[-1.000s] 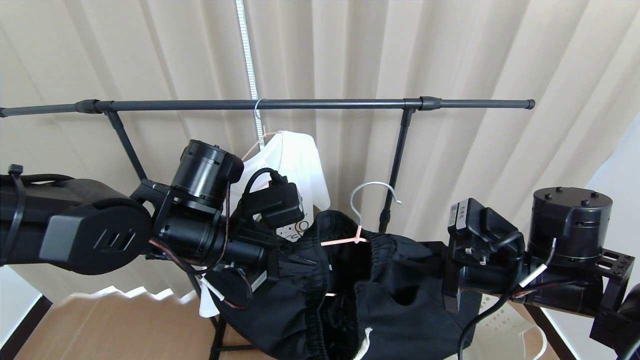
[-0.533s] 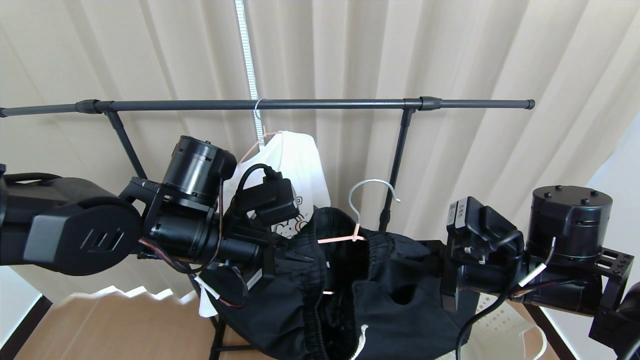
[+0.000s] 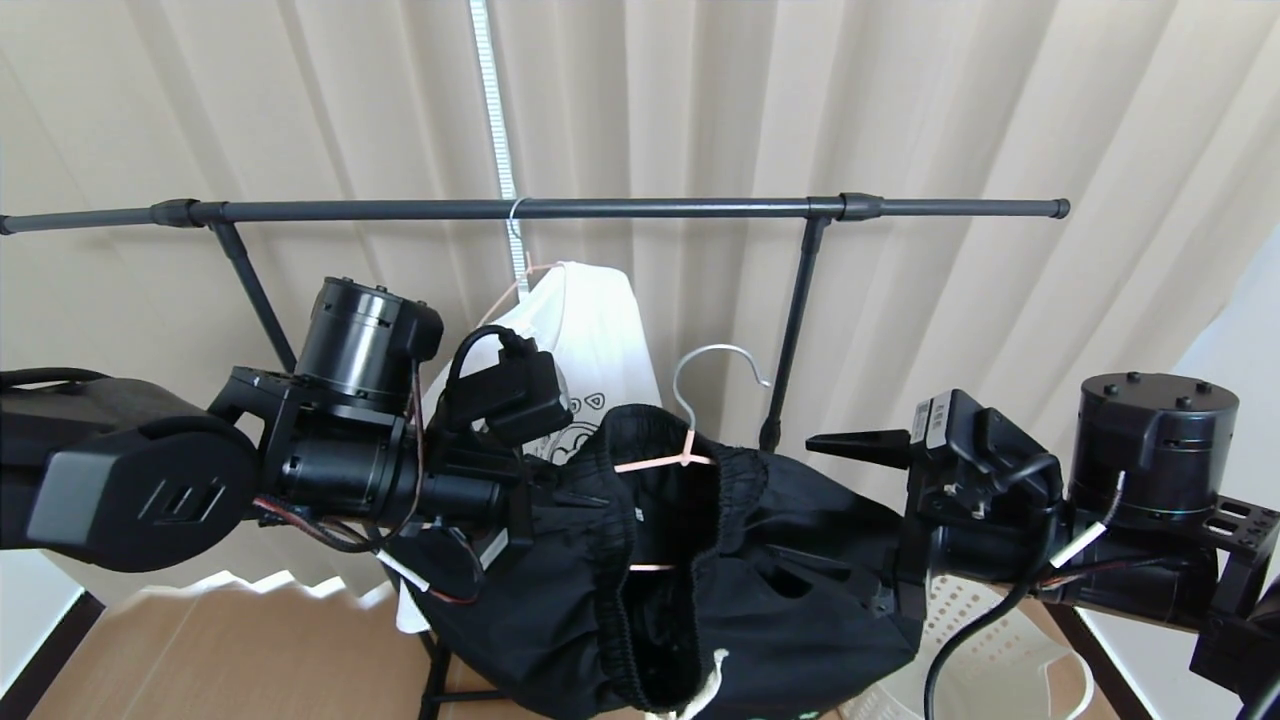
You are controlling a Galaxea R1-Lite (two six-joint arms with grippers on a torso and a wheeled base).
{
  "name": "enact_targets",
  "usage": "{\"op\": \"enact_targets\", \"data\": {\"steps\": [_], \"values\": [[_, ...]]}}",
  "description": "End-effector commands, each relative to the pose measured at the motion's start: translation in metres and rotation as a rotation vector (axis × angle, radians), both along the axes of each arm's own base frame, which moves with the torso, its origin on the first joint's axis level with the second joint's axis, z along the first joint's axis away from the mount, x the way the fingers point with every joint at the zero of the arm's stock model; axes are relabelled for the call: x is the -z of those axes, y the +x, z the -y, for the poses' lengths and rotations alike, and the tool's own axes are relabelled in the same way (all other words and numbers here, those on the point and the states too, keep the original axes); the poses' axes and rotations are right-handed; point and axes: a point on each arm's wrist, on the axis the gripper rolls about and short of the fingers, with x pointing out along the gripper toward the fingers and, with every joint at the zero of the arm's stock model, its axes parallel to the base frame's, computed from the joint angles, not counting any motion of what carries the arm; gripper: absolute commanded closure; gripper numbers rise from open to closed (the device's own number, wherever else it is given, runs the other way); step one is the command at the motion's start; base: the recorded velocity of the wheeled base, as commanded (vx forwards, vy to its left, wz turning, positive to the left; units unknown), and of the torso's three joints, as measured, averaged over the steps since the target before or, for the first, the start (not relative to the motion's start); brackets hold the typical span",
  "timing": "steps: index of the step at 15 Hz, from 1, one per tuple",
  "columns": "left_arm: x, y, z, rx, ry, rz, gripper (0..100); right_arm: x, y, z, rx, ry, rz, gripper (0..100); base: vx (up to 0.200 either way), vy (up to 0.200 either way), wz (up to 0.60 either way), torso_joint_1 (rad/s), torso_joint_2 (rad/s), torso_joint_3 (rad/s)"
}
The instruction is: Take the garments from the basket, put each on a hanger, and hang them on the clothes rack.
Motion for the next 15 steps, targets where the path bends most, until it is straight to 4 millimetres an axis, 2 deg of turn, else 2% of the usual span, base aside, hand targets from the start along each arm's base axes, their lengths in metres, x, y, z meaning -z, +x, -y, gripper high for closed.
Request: {"op": "enact_targets", "data": {"steps": [1, 3, 6, 10, 15], "values": [[-0.006, -0.002, -0.007, -0.016, -0.010, 0.018, 100, 0.000, 0.001, 0.002, 0.004, 0.000, 0.001, 0, 0.000, 0.000, 0.00, 0.000, 0.00, 0.000], [-0.009, -0.004, -0.012, -0.027, -0.015, 0.027, 100, -0.003, 0.001, 0.004, 0.009, 0.008, 0.008, 0, 0.000, 0.000, 0.00, 0.000, 0.00, 0.000], [-0.016, -0.009, -0.022, -0.051, -0.026, 0.045, 100, -0.007, 0.004, 0.018, -0.038, 0.049, 0.009, 0, 0.000, 0.000, 0.00, 0.000, 0.00, 0.000], [-0.026, -0.013, -0.038, -0.100, -0.043, 0.074, 100, -0.007, 0.018, 0.052, -0.103, 0.118, -0.029, 0, 0.000, 0.000, 0.00, 0.000, 0.00, 0.000], [-0.035, -0.018, -0.044, -0.127, -0.066, 0.084, 100, 0.020, 0.039, 0.050, -0.090, 0.099, -0.115, 0, 0.000, 0.000, 0.00, 0.000, 0.00, 0.000]]}}
